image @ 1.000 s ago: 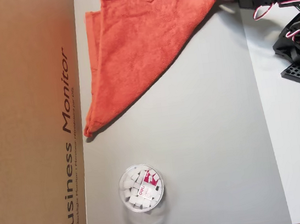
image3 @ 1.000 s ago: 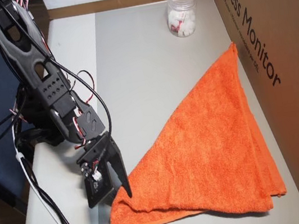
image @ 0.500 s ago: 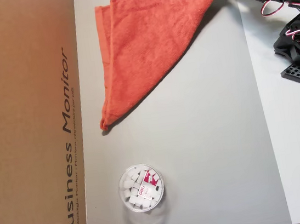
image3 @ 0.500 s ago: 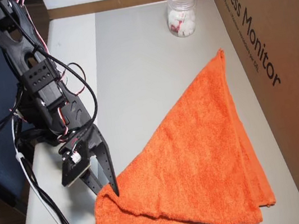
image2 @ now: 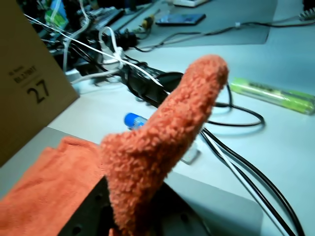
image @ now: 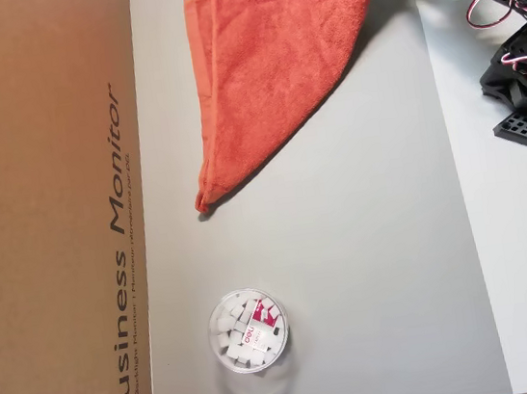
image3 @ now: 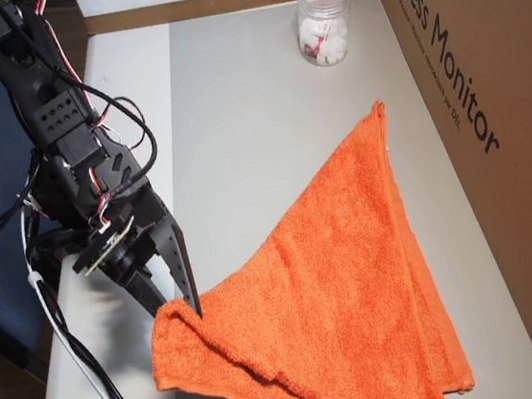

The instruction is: Fold the blanket.

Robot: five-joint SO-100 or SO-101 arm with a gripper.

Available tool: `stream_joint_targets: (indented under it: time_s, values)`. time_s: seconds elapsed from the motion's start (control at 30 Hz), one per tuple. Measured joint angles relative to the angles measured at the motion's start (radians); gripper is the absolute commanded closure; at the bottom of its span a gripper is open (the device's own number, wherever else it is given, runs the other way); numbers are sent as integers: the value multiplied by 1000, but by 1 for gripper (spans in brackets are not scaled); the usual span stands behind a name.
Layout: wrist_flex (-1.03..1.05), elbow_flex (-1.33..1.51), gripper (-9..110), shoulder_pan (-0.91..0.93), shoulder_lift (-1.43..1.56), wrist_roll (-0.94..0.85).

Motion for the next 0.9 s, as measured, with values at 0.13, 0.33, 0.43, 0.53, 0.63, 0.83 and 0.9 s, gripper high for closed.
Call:
stream_joint_targets:
  time_s: [0.13,0.33,0.43,0.53,0.63,0.83,0.9]
  values:
    - [0,-72,102,-58,3,9]
    - [0,-186,102,-155,-40,31]
    - [0,-249,102,-198,-89,31]
    - [0,-321,102,-241,-152,31]
    - [0,-402,102,-282,-225,31]
    - [0,-574,102,-376,-388,29]
    - [0,-624,102,-408,-437,-12]
